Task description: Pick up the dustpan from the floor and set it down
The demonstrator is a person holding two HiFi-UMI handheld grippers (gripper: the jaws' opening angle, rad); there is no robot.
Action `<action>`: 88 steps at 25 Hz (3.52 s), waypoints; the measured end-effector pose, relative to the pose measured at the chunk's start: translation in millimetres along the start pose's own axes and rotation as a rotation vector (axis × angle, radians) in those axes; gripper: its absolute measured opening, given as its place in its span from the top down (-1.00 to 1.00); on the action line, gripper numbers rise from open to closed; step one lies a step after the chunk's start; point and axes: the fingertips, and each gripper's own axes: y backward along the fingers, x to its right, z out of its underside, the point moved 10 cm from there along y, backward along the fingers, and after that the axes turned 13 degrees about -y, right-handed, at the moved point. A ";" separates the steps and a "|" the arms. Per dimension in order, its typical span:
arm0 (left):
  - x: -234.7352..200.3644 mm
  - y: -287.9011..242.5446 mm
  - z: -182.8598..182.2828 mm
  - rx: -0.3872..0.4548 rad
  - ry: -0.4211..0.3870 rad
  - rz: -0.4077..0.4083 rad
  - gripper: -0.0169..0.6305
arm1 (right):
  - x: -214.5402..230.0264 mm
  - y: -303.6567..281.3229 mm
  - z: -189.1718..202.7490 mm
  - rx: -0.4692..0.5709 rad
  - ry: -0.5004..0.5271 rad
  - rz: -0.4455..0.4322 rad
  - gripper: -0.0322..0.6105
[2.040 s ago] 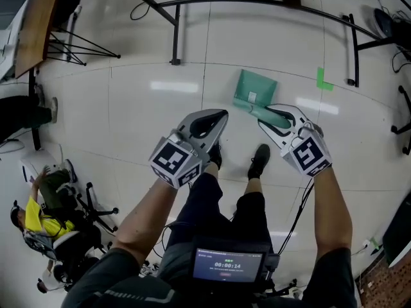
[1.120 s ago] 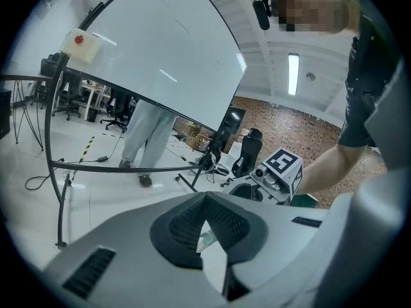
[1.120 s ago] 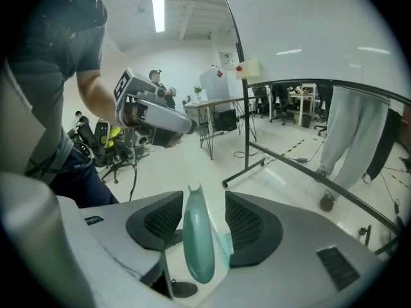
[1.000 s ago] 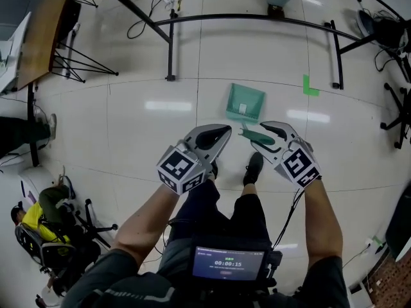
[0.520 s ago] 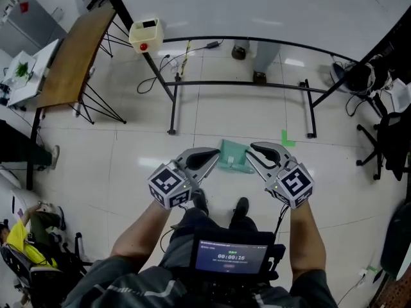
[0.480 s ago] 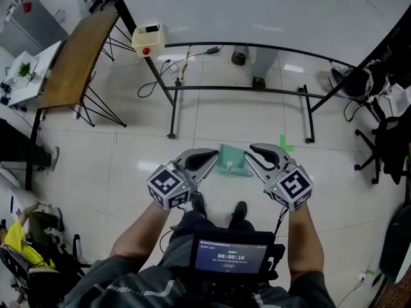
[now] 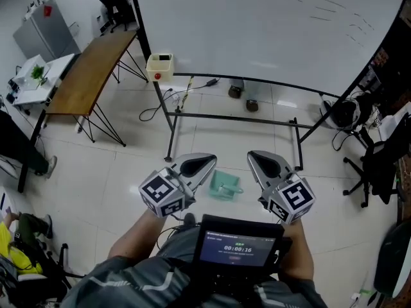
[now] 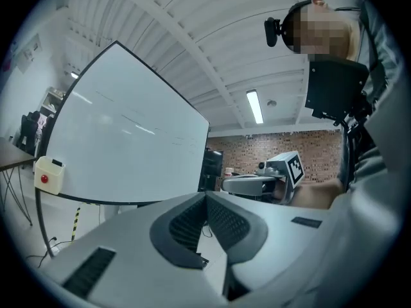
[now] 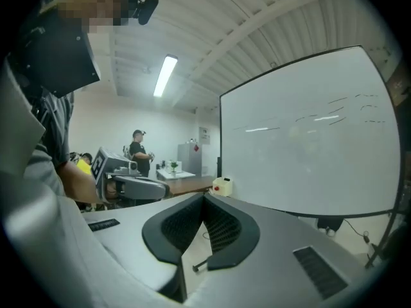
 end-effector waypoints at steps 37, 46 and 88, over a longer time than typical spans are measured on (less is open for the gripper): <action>152.7 19.3 -61.3 -0.014 -0.065 -0.358 0.87 | 4.7 121.8 -19.9 -0.008 0.075 -0.102 0.85; 190.9 173.2 -46.4 0.026 -0.032 -0.291 0.87 | -144.5 130.0 15.3 0.030 0.056 0.000 0.85; 394.6 356.0 -76.2 0.092 -0.036 -0.075 0.87 | -421.6 332.5 64.7 0.084 0.037 0.153 0.85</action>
